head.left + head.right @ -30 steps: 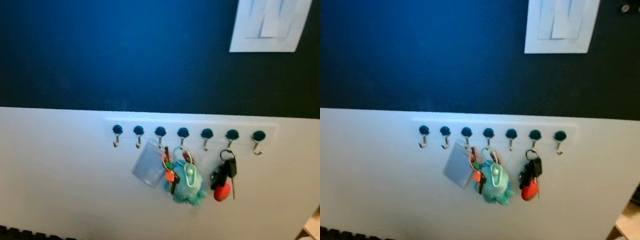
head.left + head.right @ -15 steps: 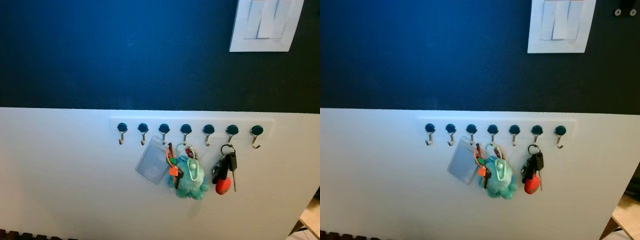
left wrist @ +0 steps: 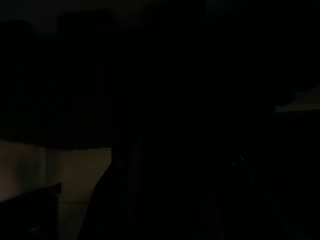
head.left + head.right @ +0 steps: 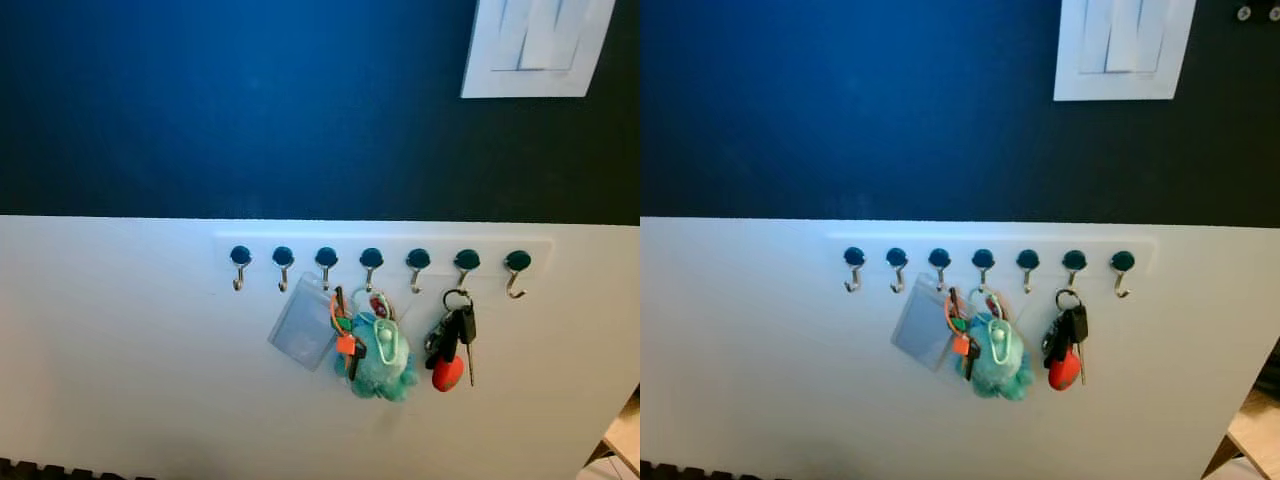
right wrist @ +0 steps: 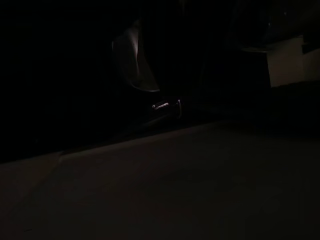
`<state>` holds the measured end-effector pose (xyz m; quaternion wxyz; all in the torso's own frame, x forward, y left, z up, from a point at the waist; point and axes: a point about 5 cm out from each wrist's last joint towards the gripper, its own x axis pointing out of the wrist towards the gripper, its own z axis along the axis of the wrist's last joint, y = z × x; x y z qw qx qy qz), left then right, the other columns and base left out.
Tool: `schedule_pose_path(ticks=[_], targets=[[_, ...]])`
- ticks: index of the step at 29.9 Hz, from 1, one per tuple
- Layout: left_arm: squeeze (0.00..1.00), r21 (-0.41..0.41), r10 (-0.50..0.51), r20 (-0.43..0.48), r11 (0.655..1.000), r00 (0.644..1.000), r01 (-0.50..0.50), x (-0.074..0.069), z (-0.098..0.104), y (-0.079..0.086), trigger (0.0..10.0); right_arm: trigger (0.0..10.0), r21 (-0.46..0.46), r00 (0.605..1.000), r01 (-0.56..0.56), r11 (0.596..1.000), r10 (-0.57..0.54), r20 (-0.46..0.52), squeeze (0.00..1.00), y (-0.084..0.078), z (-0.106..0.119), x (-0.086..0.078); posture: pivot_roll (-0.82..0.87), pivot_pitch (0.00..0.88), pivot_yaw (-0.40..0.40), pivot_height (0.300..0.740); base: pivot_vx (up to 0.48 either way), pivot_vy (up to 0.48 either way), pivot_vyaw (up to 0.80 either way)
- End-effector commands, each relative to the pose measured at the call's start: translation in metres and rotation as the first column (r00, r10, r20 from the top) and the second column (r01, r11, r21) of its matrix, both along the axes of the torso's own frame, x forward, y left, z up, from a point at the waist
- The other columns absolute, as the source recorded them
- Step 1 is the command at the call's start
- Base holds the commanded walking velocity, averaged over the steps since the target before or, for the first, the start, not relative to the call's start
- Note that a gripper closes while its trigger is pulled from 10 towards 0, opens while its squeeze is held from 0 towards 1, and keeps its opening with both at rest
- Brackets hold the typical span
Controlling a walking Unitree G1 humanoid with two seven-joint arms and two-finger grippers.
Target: Hang keys on a hook
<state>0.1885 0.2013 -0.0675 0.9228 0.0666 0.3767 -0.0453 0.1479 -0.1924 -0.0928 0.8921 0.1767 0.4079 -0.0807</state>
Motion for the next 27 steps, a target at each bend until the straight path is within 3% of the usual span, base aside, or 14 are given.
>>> schedule_pose_path(ticks=[1, 27], targets=[[0.00, -0.018, 0.012, -0.010, 1.000, 1.000, -0.012, -0.0011, -0.0016, -0.0020, 10.0, 10.0, 0.008, 1.000, 0.008, 1.000, -0.008, -0.002, 0.00, 0.0025, 0.0000, 0.0016, 0.06, 0.000, 0.028, 0.740, -0.315, 0.000, 0.00], [0.00, -0.015, -0.030, 0.000, 0.999, 1.000, 0.030, 0.0039, 0.0002, -0.0047, 10.0, 10.0, 0.017, 1.000, 0.005, 1.000, -0.005, -0.001, 0.00, 0.0067, -0.0002, 0.0027, 0.07, 0.004, 0.027, 0.740, -0.334, 0.000, 0.00]])
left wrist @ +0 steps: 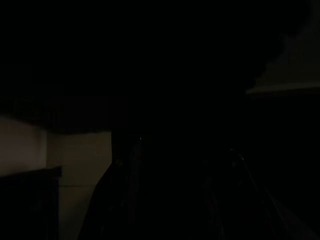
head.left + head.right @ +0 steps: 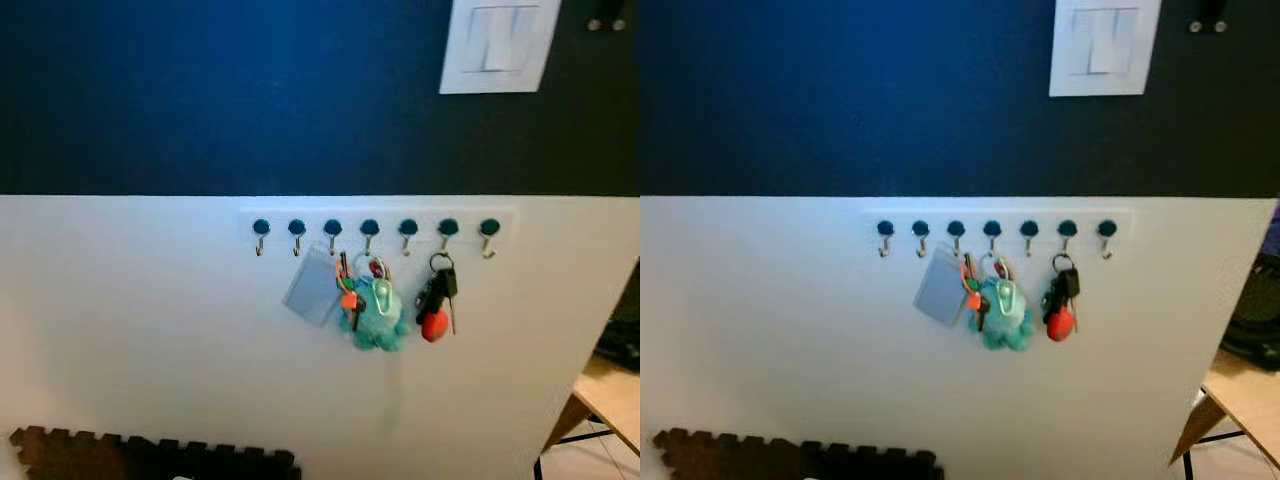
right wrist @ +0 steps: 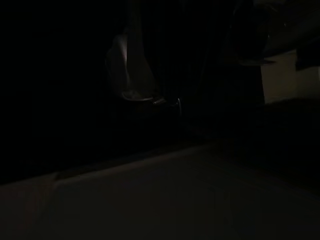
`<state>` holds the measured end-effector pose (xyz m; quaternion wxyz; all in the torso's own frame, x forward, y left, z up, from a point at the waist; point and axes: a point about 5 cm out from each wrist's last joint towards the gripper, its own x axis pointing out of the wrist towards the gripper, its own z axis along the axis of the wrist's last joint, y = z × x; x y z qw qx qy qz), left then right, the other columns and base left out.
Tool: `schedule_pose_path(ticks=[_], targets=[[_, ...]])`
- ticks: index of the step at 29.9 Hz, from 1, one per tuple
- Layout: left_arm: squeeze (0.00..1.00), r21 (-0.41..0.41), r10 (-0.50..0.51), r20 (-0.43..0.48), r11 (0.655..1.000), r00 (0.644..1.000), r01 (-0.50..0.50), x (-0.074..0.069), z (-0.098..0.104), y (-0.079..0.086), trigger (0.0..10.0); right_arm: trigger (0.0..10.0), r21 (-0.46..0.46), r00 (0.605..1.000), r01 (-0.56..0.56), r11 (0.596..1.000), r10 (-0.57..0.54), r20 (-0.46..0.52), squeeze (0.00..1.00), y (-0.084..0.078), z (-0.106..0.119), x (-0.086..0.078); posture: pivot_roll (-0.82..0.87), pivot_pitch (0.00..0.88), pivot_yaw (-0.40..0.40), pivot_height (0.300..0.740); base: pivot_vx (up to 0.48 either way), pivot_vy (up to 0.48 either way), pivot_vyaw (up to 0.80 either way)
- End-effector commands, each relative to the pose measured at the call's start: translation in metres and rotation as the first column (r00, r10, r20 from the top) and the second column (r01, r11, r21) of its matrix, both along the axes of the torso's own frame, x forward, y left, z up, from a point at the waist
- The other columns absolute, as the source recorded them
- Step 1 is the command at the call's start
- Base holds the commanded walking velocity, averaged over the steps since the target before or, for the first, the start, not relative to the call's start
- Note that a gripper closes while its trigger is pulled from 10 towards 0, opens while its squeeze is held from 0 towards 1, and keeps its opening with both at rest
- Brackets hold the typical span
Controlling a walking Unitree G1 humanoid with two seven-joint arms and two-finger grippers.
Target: Hang keys on a hook
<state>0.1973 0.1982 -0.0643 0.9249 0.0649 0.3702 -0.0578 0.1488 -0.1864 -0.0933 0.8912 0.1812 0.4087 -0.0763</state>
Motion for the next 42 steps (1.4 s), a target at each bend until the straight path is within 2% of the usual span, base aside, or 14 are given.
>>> schedule_pose_path(ticks=[1, 25, 42], targets=[[0.00, -0.001, -0.008, -0.012, 1.000, 1.000, 0.008, -0.0050, -0.0030, -0.0016, 10.0, 10.0, 0.005, 1.000, 0.009, 1.000, -0.009, -0.002, 0.00, 0.0007, 0.0003, 0.0018, 0.07, 0.004, 0.027, 0.740, -0.341, 0.000, 0.00], [0.00, 0.017, -0.044, -0.013, 0.999, 0.999, 0.045, -0.0029, -0.0012, 0.0028, 10.0, 10.0, 0.017, 1.000, 0.022, 1.000, -0.022, -0.008, 0.00, 0.0024, -0.0015, -0.0031, 0.07, 0.013, 0.039, 0.740, -0.337, 0.000, 0.00], [0.00, 0.025, -0.071, -0.022, 0.997, 0.997, 0.072, -0.0021, -0.0019, -0.0018, 10.0, 10.0, 0.014, 1.000, 0.016, 1.000, -0.016, 0.008, 0.00, 0.0007, 0.0005, 0.0007, 0.07, 0.013, 0.037, 0.740, 0.000, 0.000, 0.00]])
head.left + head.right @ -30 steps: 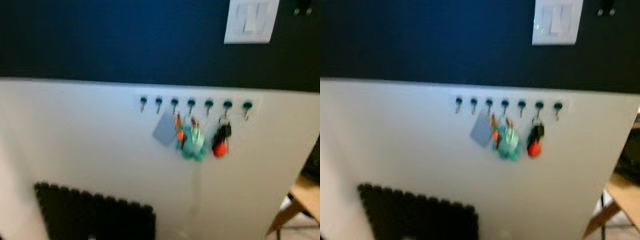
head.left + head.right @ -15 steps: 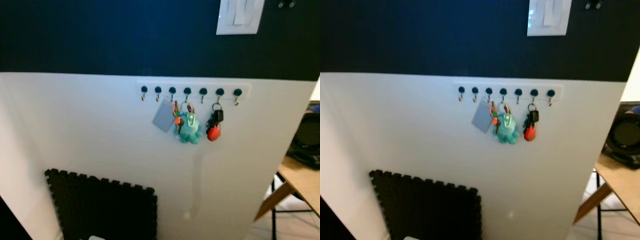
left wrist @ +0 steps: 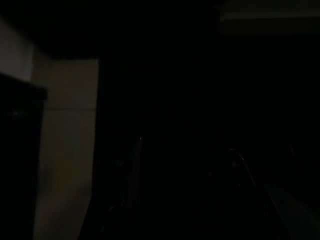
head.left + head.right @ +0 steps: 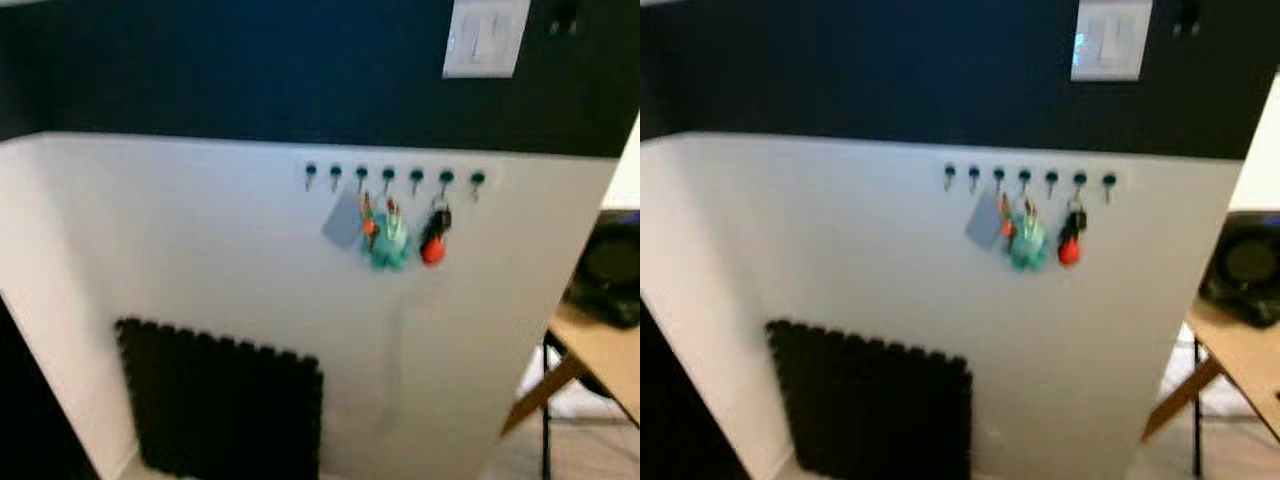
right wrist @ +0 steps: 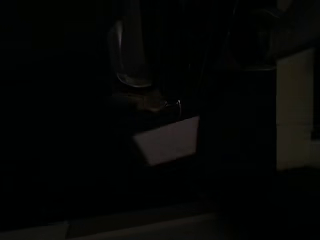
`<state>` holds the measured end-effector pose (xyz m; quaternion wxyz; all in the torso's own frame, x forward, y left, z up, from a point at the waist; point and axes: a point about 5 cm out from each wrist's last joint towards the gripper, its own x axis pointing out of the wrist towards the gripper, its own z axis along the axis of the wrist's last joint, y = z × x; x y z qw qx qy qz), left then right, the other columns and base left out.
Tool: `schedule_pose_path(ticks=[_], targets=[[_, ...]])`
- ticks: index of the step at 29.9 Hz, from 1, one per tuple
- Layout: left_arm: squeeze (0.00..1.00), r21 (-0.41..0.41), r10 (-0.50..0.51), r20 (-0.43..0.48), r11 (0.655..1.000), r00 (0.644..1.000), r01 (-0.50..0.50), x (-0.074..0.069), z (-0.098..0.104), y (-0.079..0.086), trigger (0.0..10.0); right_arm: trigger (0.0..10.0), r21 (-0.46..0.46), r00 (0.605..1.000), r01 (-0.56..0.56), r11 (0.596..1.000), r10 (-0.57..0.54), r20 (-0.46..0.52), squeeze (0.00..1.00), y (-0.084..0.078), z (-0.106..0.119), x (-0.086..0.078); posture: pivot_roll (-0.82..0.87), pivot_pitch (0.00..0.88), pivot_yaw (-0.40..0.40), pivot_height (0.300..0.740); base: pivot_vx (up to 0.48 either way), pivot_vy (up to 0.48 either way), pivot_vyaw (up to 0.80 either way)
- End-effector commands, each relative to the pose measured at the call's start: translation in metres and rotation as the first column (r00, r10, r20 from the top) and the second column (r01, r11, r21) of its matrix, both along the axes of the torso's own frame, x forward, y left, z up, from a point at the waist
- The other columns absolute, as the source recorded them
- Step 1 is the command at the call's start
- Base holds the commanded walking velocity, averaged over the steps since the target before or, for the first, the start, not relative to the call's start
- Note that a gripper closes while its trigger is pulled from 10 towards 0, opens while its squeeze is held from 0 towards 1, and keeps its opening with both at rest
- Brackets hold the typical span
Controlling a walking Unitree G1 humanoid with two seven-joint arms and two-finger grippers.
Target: Hang keys on a hook
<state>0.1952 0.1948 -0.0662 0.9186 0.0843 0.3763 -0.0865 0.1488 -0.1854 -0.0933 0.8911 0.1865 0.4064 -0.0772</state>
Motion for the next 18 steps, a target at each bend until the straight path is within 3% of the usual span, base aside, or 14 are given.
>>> schedule_pose_path(ticks=[1, 8, 18], targets=[[0.00, 0.010, -0.004, -0.004, 1.000, 1.000, 0.004, 0.0000, 0.0000, 0.0016, 10.0, 10.0, 0.005, 1.000, 0.009, 1.000, -0.009, 0.004, 0.00, -0.0003, 0.0004, 0.0008, 0.07, 0.013, 0.037, 0.740, 0.000, 0.000, 0.00], [0.00, 0.019, -0.019, -0.005, 1.000, 1.000, 0.019, 0.0015, 0.0006, 0.0009, 10.0, 10.0, 0.007, 1.000, 0.013, 1.000, -0.013, 0.003, 0.00, -0.0009, 0.0007, 0.0020, 0.07, 0.005, 0.038, 0.740, 0.000, 0.000, 0.00], [0.00, 0.009, 0.003, 0.024, 1.000, 1.000, -0.003, 0.0031, 0.0024, 0.0010, 10.0, 10.0, 0.004, 1.000, 0.012, 1.000, -0.012, 0.017, 0.00, -0.0028, 0.0024, 0.0048, 0.07, 0.000, 0.034, 0.740, 0.000, 0.000, -0.67]])
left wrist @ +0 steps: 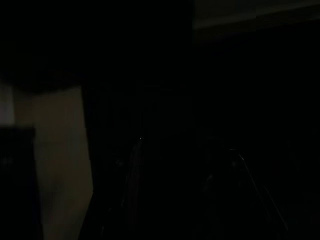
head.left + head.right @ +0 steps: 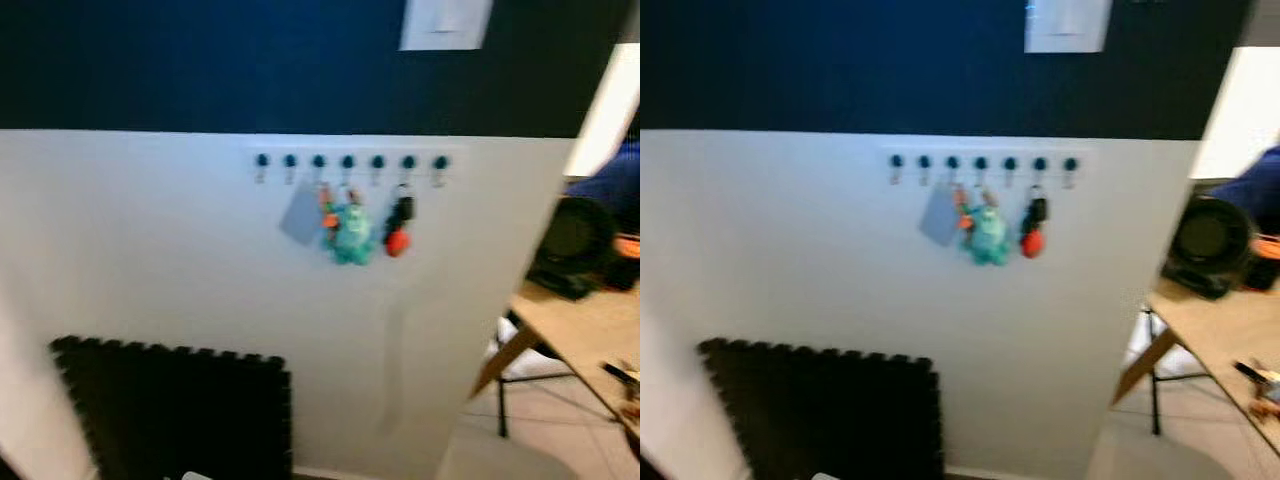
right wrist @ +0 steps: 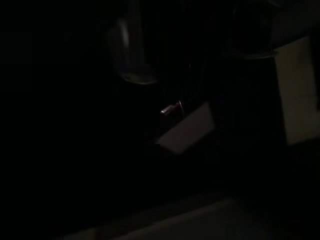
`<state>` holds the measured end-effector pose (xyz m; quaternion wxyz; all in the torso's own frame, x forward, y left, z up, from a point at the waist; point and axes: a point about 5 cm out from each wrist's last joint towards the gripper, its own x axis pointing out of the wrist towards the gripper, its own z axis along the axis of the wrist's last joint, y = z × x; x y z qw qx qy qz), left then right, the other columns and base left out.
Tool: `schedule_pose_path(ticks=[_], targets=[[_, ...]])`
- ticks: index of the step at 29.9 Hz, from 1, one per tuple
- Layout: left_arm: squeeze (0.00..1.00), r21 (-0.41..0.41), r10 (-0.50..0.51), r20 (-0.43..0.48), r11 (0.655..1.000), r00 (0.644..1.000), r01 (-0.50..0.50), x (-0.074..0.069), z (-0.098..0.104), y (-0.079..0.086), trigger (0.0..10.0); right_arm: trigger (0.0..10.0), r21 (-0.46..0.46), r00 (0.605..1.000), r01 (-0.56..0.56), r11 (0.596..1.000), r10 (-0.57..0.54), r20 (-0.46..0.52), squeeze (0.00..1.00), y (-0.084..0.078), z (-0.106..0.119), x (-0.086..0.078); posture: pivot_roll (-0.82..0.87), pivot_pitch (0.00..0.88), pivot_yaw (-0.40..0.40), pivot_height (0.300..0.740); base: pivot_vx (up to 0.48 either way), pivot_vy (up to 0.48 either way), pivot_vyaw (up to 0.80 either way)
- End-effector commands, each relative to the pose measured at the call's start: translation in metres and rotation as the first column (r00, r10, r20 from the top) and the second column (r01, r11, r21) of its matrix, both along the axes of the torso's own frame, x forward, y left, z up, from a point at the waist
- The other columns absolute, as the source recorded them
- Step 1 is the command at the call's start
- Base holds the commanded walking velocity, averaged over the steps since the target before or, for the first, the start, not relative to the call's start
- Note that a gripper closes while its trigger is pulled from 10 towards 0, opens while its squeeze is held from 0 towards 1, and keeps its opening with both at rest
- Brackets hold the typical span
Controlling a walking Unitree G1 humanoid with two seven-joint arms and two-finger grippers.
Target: Hang keys on a hook
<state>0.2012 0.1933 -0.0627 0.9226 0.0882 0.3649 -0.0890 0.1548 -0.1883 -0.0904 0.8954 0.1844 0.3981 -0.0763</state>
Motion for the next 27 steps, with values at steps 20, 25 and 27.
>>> schedule_pose_path(ticks=[20, 25, 27], targets=[[0.00, -0.035, 0.061, 0.033, 0.998, 0.998, -0.060, -0.0024, 0.0008, 0.0034, 10.0, 10.0, 0.003, 1.000, -0.011, 1.000, 0.011, 0.006, 0.00, -0.0006, 0.0006, 0.0009, 0.07, 0.000, 0.022, 0.740, 0.000, 0.041, 0.00], [0.00, -0.043, 0.052, 0.045, 0.998, 0.998, -0.050, -0.0019, 0.0017, 0.0019, 10.0, 10.0, 0.004, 1.000, -0.012, 1.000, 0.012, 0.005, 0.00, -0.0005, 0.0003, 0.0001, 0.07, 0.000, 0.022, 0.740, 0.000, 0.415, 0.00], [0.00, -0.045, 0.051, 0.045, 0.998, 0.998, -0.049, -0.0020, 0.0017, 0.0016, 10.0, 10.0, 0.004, 1.000, -0.012, 1.000, 0.012, 0.004, 0.00, -0.0004, 0.0002, -0.0001, 0.07, 0.000, 0.022, 0.740, 0.000, 0.446, 0.00]])
